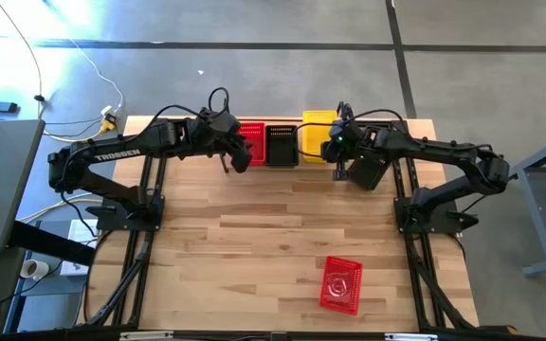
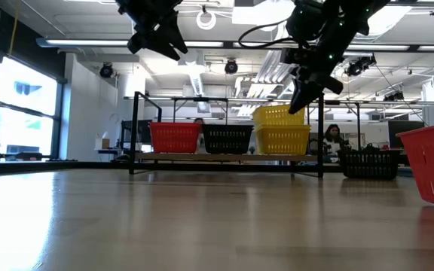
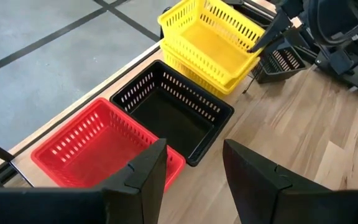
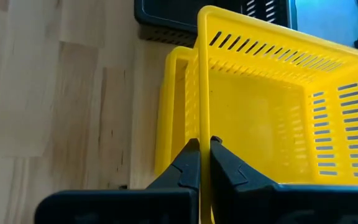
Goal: Stack baskets on shelf by color
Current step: Stack the yellow bin on the yellow bins on the shelf, then stack the black bin on the black bins on the shelf
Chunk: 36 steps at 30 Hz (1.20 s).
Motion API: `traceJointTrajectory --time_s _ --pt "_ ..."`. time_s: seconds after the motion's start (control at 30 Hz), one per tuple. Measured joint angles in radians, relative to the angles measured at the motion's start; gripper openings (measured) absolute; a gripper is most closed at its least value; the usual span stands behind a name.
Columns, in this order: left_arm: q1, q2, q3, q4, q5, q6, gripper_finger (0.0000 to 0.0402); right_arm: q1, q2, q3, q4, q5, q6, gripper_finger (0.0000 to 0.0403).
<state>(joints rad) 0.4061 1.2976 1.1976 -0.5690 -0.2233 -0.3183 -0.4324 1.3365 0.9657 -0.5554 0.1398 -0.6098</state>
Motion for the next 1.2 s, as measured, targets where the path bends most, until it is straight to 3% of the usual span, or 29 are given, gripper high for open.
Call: traceJointTrajectory --time_s 0.27,0.67,1.2 --pt "0.000 0.000 0.000 0.000 0.000 0.007 0.0147 0.000 0.000 0.000 0.003 -0.011 0.000 0.0012" --pt "0.000 0.000 0.000 0.007 0.000 0.008 0.0147 0.000 0.000 0.001 0.021 0.001 0.007 0.0104" --pt "0.000 0.000 0.000 0.055 -0.011 0.008 0.0147 0.033 -0.101 0.002 0.005 0.008 0.160 0.0108"
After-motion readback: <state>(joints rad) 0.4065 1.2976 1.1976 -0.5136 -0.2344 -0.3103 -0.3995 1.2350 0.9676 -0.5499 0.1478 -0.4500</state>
